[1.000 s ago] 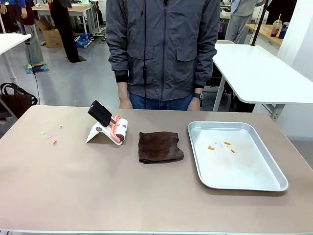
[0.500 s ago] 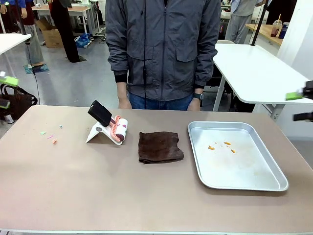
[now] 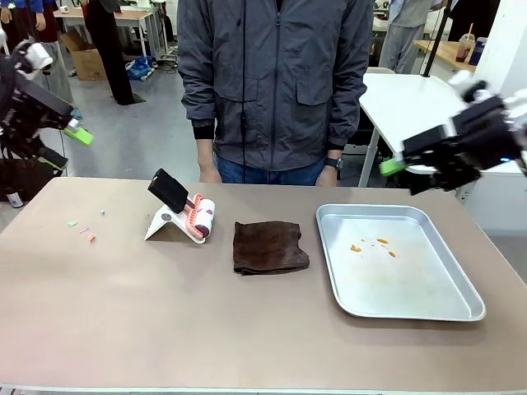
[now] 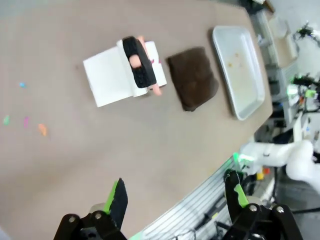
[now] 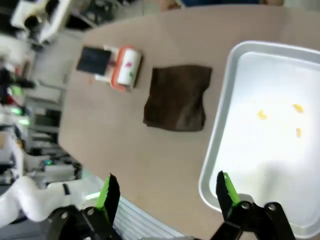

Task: Clean the surface of the table.
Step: Hold the Lint Roller with your left hand and the towel with your right hand.

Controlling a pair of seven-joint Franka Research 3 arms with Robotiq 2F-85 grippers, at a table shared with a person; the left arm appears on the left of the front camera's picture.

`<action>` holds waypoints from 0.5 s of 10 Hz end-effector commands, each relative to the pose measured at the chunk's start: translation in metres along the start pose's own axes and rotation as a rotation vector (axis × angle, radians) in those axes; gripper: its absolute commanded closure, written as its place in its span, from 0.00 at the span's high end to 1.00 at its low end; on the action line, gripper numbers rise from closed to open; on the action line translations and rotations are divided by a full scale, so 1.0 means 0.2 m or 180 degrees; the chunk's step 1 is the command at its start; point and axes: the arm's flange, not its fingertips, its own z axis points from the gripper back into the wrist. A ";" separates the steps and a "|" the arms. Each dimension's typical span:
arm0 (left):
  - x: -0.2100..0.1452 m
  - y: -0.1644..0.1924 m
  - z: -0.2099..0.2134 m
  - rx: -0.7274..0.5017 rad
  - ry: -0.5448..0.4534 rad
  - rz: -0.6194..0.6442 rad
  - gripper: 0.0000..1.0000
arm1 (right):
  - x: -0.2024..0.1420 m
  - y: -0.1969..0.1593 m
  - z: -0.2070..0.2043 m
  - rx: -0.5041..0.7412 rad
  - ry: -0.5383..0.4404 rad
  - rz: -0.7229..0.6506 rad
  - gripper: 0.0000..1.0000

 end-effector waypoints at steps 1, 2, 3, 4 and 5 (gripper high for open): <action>0.11 -0.04 -0.06 0.0337 0.0227 -0.0019 1.00 | 0.13 0.16 -0.22 -0.0472 0.0156 -0.0140 1.00; 0.16 -0.08 -0.14 0.0454 0.0180 -0.0025 1.00 | 0.13 0.25 -0.35 -0.0633 0.0132 -0.0197 1.00; 0.19 -0.09 -0.22 0.0509 0.0099 -0.0036 1.00 | 0.12 0.31 -0.47 -0.0810 0.0120 -0.0145 1.00; 0.22 -0.09 -0.27 0.0631 0.0030 0.0000 1.00 | 0.11 0.34 -0.56 -0.0938 0.0140 -0.0145 1.00; 0.24 -0.07 -0.33 0.0698 -0.0004 0.0040 1.00 | 0.10 0.36 -0.67 -0.1010 0.0222 -0.0126 1.00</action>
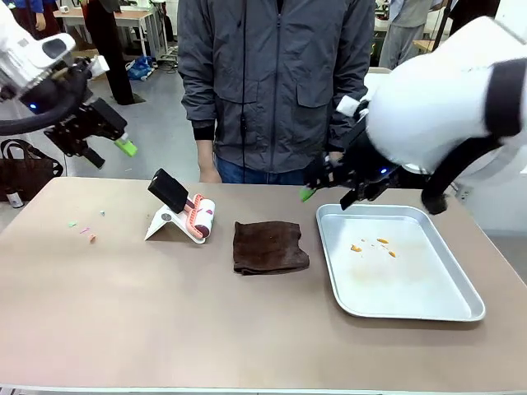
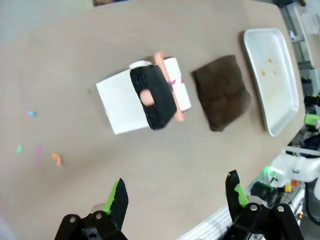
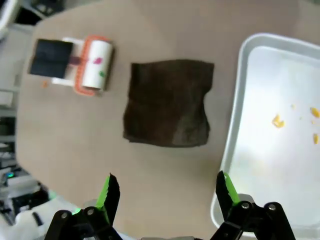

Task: Clean the surface of the table.
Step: Hold the Lint Roller with your left hand and the towel with your right hand.

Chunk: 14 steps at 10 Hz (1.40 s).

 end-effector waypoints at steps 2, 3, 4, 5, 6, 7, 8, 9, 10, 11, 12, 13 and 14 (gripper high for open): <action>0.03 0.07 -0.19 0.0324 -0.0164 0.0338 1.00 | 0.07 0.08 -0.24 -0.0274 0.0087 -0.0203 1.00; 0.04 0.09 -0.27 0.0344 -0.0242 0.0452 1.00 | 0.05 0.10 -0.30 -0.0277 0.0144 -0.0244 1.00; 0.04 0.11 -0.33 0.0271 -0.0273 0.0552 1.00 | 0.04 0.10 -0.37 -0.0355 0.0186 -0.0327 1.00; 0.05 0.14 -0.37 0.0131 -0.0409 0.0621 1.00 | 0.04 0.09 -0.43 -0.0341 0.0213 -0.0332 1.00; 0.05 0.17 -0.39 -0.0042 -0.0485 0.0645 1.00 | 0.04 0.08 -0.47 -0.0322 0.0256 -0.0344 1.00; 0.05 0.19 -0.41 -0.0186 -0.0483 0.0647 1.00 | 0.05 0.07 -0.51 -0.0330 0.0286 -0.0409 1.00; 0.06 0.22 -0.42 -0.0454 -0.0459 0.0622 1.00 | 0.08 0.04 -0.50 -0.0333 0.0275 -0.0520 1.00; 0.06 0.23 -0.42 -0.0604 -0.0428 0.0485 1.00 | 0.00 0.03 -0.48 -0.0303 0.0349 -0.0311 1.00; 0.06 0.18 -0.42 -0.0162 -0.0429 0.0720 1.00 | 0.00 0.03 -0.48 -0.0303 0.0349 -0.0311 1.00; 0.06 0.18 -0.42 -0.0162 -0.0429 0.0720 1.00 | 0.00 0.03 -0.48 -0.0303 0.0349 -0.0311 1.00; 0.06 0.18 -0.42 -0.0162 -0.0429 0.0720 1.00 | 0.00 0.03 -0.48 -0.0303 0.0349 -0.0311 1.00; 0.06 0.18 -0.42 -0.0162 -0.0429 0.0720 1.00 | 0.00 0.03 -0.48 -0.0303 0.0349 -0.0311 1.00; 0.06 0.18 -0.42 -0.0162 -0.0429 0.0720 1.00 | 0.01 0.04 -0.50 -0.0282 0.0371 -0.0340 1.00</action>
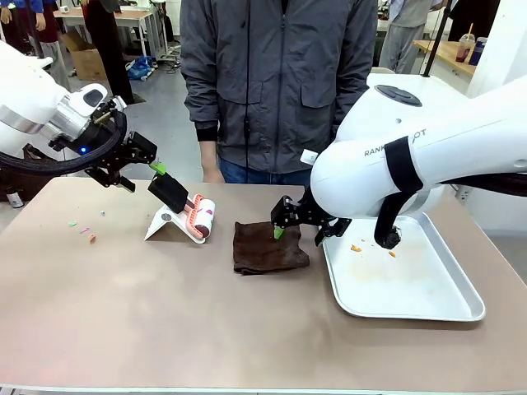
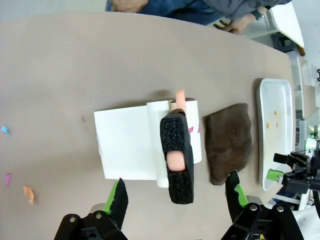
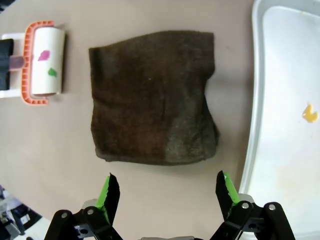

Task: Clean the surface of the table.
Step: Hold the Lint Roller with your left hand and the towel with your right hand.

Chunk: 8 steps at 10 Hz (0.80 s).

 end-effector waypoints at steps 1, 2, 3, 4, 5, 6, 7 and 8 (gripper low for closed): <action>0.00 0.00 0.00 -0.0016 -0.0004 -0.0004 1.00 | 0.06 0.05 -0.04 -0.0129 0.0027 -0.0021 1.00; 0.01 0.00 -0.04 0.0001 0.0085 0.0038 1.00 | 0.11 0.11 -0.09 -0.0221 0.0023 0.0042 1.00; 0.01 0.00 -0.06 -0.0012 0.0117 0.0050 1.00 | 0.16 0.15 -0.13 -0.0367 0.0057 0.0051 1.00; 0.01 -0.01 -0.08 -0.0031 0.0113 0.0064 1.00 | 0.21 0.18 -0.18 -0.0635 0.0021 -0.0072 1.00; 0.01 -0.01 -0.09 -0.0058 0.0110 0.0059 1.00 | 0.25 0.20 -0.23 -0.0725 0.0021 -0.0075 1.00; 0.02 -0.02 -0.12 -0.0074 0.0108 0.0050 1.00 | 0.27 0.23 -0.28 -0.0813 0.0067 -0.0068 1.00; 0.03 -0.03 -0.14 -0.0108 0.0116 0.0037 1.00 | 0.28 0.24 -0.33 -0.0905 0.0089 -0.0084 1.00; 0.03 -0.04 -0.15 -0.0093 0.0124 0.0042 1.00 | 0.30 0.25 -0.37 -0.0946 0.0095 -0.0144 1.00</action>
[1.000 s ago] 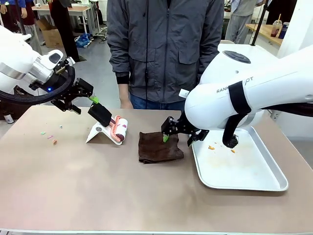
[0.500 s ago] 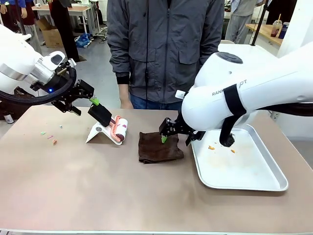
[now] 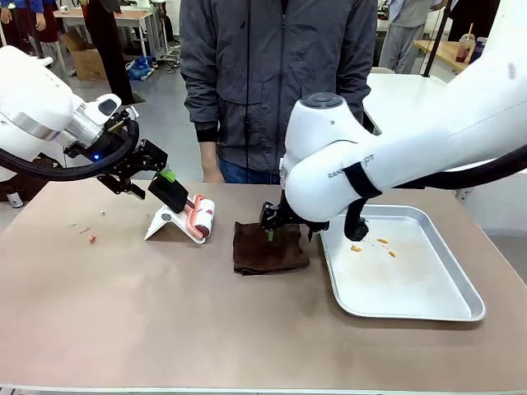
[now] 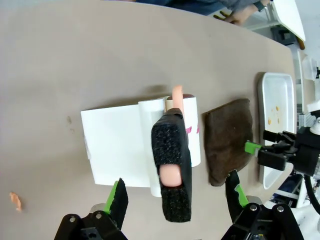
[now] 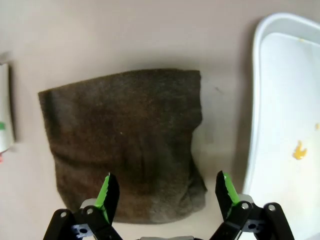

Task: Clean the surface of the table.
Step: Hold the Lint Roller with your left hand and the towel with your right hand.

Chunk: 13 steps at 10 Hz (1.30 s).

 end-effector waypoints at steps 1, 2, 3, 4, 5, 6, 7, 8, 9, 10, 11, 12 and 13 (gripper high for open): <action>0.03 -0.03 -0.03 -0.0076 -0.0012 0.0061 1.00 | 0.06 0.11 -0.04 -0.0132 0.0022 -0.0154 1.00; 0.04 -0.03 -0.04 -0.0096 -0.0005 0.0101 1.00 | 0.07 0.12 -0.06 -0.0192 0.0078 -0.0161 1.00; 0.04 -0.04 -0.06 -0.0114 -0.0009 0.0125 1.00 | 0.08 0.13 -0.08 -0.0223 0.0110 -0.0161 1.00; 0.05 -0.05 -0.07 -0.0121 -0.0008 0.0141 1.00 | 0.08 0.13 -0.09 -0.0243 0.0142 -0.0173 1.00; 0.05 -0.05 -0.08 -0.0123 0.0007 0.0152 1.00 | 0.09 0.13 -0.10 -0.0239 0.0217 -0.0190 1.00; 0.05 -0.06 -0.09 -0.0117 0.0013 0.0154 1.00 | 0.10 0.12 -0.12 -0.0254 0.0243 -0.0215 1.00; 0.06 -0.08 -0.10 -0.0111 0.0015 0.0158 1.00 | 0.10 0.12 -0.13 -0.0248 0.0262 -0.0234 1.00; 0.06 -0.09 -0.10 -0.0110 0.0010 0.0159 1.00 | 0.11 0.11 -0.14 -0.0236 0.0289 -0.0243 1.00; 0.06 -0.10 -0.11 -0.0083 0.0025 0.0152 1.00 | 0.11 0.11 -0.15 -0.0242 0.0290 -0.0253 1.00; 0.06 -0.10 -0.12 -0.0075 0.0026 0.0160 1.00 | 0.11 0.11 -0.15 -0.0227 0.0303 -0.0262 1.00; 0.06 -0.11 -0.13 -0.0065 0.0034 0.0165 1.00 | 0.11 0.10 -0.16 -0.0204 0.0319 -0.0280 1.00; 0.06 -0.11 -0.13 -0.0026 0.0037 0.0184 1.00 | 0.11 0.10 -0.16 -0.0187 0.0319 -0.0288 1.00; 0.06 -0.10 -0.13 0.0055 0.0090 0.0232 1.00 | 0.11 0.10 -0.16 -0.0162 0.0321 -0.0299 1.00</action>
